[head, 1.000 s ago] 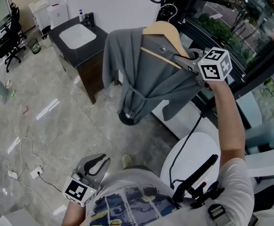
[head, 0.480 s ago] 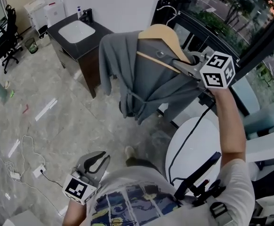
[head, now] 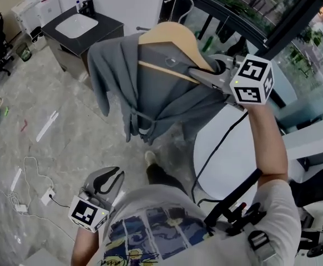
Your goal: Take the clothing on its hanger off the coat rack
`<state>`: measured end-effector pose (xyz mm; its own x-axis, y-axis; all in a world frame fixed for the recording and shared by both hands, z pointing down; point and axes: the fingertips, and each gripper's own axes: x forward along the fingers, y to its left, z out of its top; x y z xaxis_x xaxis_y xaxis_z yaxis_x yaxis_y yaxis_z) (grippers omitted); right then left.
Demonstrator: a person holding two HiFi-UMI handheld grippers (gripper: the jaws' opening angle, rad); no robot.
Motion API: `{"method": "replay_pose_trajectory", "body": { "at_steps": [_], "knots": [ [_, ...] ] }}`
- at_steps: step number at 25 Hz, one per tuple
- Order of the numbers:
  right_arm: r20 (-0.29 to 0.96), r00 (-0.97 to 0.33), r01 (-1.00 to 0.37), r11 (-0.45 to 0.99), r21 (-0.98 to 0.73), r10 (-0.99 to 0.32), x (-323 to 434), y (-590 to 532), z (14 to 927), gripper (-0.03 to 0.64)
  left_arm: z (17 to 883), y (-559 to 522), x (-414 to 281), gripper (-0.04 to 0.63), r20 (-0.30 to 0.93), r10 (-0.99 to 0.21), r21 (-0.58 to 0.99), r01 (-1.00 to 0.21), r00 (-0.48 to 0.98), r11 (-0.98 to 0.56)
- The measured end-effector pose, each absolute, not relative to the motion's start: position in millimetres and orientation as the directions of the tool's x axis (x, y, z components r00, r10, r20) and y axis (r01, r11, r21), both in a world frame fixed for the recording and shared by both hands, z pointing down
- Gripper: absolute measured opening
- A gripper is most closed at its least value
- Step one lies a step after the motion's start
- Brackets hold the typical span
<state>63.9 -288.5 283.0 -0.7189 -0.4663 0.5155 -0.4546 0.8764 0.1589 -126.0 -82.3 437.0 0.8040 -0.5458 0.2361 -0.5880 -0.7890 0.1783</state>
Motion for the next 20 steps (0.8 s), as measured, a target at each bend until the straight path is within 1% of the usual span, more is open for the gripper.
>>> {"method": "replay_pose_trajectory", "body": {
  "at_steps": [8, 13, 20],
  "knots": [
    [0.501, -0.755, -0.408, 0.901, 0.147, -0.423, 33, -220, 274, 0.005, 428, -57, -130, 0.063, 0.22, -0.52, 0.156, -0.556, 0.826, -0.817],
    [0.495, -0.767, -0.38, 0.911, 0.162, -0.408, 25, -175, 272, 0.005, 427, -37, -128, 0.063, 0.217, -0.518, 0.136, -0.551, 0.827, -0.823],
    [0.495, -0.776, -0.354, 0.919, 0.172, -0.391, 18, -140, 272, 0.005, 431, -26, -126, 0.063, 0.217, -0.506, 0.151, -0.541, 0.835, -0.828]
  ]
}}
